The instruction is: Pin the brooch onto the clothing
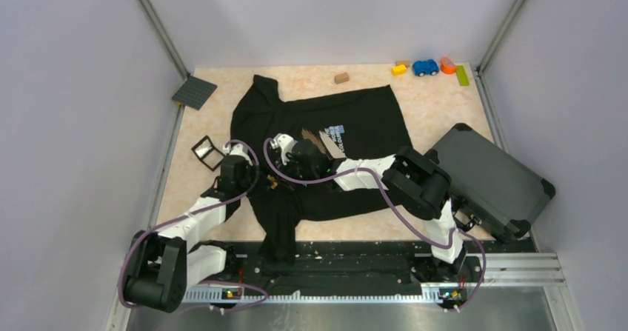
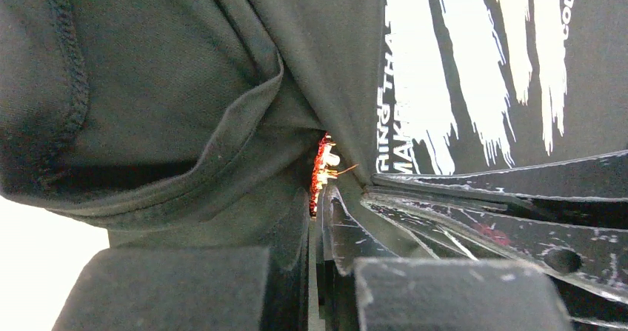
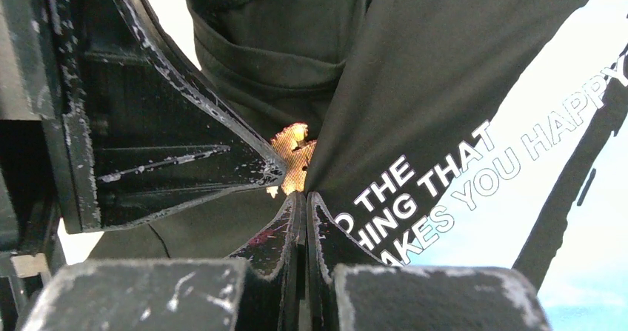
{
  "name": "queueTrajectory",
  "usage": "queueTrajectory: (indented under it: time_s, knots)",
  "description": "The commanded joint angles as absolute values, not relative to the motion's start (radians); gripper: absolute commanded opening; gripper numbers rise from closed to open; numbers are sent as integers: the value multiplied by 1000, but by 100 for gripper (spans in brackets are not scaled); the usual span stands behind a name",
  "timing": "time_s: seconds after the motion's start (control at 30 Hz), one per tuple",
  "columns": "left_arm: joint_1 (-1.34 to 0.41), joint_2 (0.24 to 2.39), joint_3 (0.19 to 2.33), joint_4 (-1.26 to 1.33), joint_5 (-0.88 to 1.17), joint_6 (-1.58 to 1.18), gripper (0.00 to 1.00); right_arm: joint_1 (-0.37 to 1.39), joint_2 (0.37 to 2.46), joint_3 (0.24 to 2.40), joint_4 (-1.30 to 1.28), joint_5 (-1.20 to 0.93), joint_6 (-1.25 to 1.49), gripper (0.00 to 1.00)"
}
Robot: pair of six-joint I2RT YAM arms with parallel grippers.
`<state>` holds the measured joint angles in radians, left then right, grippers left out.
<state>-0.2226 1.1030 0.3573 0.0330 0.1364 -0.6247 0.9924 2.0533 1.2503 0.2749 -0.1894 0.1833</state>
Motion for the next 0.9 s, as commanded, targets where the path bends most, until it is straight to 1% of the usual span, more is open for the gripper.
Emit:
queueTrajectory:
  time_s: [0.0, 0.47, 0.87]
  knots:
    - [-228, 1113, 382, 60, 119, -611, 0, 994, 2066, 1272, 269, -198, 157, 0]
    - [-246, 1123, 387, 59, 116, -606, 0, 983, 2009, 1283, 310, -93, 241, 0]
    - [-255, 1057, 373, 24, 87, -618, 0, 982, 1973, 1241, 366, -56, 269, 0]
